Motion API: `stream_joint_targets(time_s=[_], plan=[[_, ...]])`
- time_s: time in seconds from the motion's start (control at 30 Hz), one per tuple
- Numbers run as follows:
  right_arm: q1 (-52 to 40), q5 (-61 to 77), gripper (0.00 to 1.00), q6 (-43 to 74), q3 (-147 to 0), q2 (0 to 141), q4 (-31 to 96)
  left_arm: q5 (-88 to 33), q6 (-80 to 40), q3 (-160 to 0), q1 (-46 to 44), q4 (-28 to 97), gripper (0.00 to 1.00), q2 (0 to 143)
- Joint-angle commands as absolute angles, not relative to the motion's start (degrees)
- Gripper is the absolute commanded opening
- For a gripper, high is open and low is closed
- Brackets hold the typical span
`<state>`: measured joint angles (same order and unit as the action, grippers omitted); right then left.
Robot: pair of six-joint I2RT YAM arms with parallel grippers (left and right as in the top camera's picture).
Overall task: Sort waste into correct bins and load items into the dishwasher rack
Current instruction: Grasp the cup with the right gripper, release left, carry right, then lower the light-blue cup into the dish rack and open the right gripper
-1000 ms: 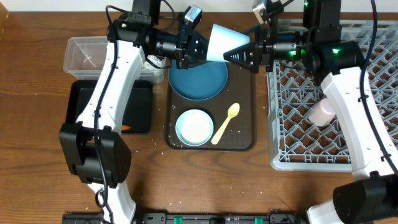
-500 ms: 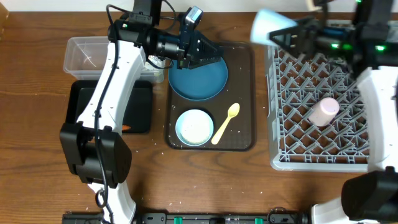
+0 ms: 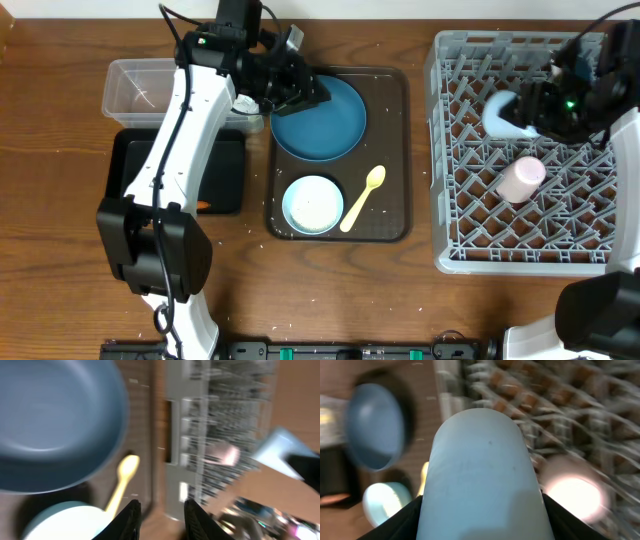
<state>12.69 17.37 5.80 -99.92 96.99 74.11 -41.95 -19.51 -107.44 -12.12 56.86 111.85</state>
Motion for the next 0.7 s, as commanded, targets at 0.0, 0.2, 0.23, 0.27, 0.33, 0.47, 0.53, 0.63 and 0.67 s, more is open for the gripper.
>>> stream_joint_targets(time_s=[0.0, 0.2, 0.23, 0.27, 0.33, 0.47, 0.53, 0.63, 0.67], plan=[[13.8, 4.0, 0.56, 8.3, -105.2, 96.6, 77.8, -31.1, -19.2, -107.4, -13.4, 57.8, 0.32, 111.5], [17.0, -7.2, 0.57, 12.5, -107.9, 96.7, 83.9, -27.3, -19.1, -107.1, -14.8, 58.3, 0.32, 111.5], [17.8, -7.9, 0.57, 13.0, -107.5, 96.7, 84.2, -27.0, -19.1, -107.1, -14.9, 58.2, 0.33, 111.5], [18.6, -8.0, 0.57, 13.3, -107.0, 96.7, 84.2, -26.5, -19.2, -107.1, -15.1, 58.3, 0.33, 111.5], [20.8, -8.0, 0.57, 14.0, -105.6, 96.7, 83.8, -25.8, -18.9, -107.1, -15.4, 58.3, 0.33, 111.5], [25.2, -7.9, 0.55, 14.8, -101.4, 96.8, 81.2, -25.8, -17.8, -107.1, -15.5, 58.5, 0.33, 111.5], [27.4, -7.5, 0.53, 15.2, -98.8, 96.8, 79.5, -25.8, -17.6, -107.1, -15.5, 58.6, 0.33, 111.5], [29.8, -5.1, 0.52, 15.2, -95.1, 96.8, 77.2, -25.8, -17.6, -107.1, -15.5, 58.7, 0.33, 111.5], [30.4, -4.4, 0.52, 15.0, -93.7, 96.8, 76.1, -25.8, -17.6, -107.1, -15.5, 58.7, 0.33, 111.5]])
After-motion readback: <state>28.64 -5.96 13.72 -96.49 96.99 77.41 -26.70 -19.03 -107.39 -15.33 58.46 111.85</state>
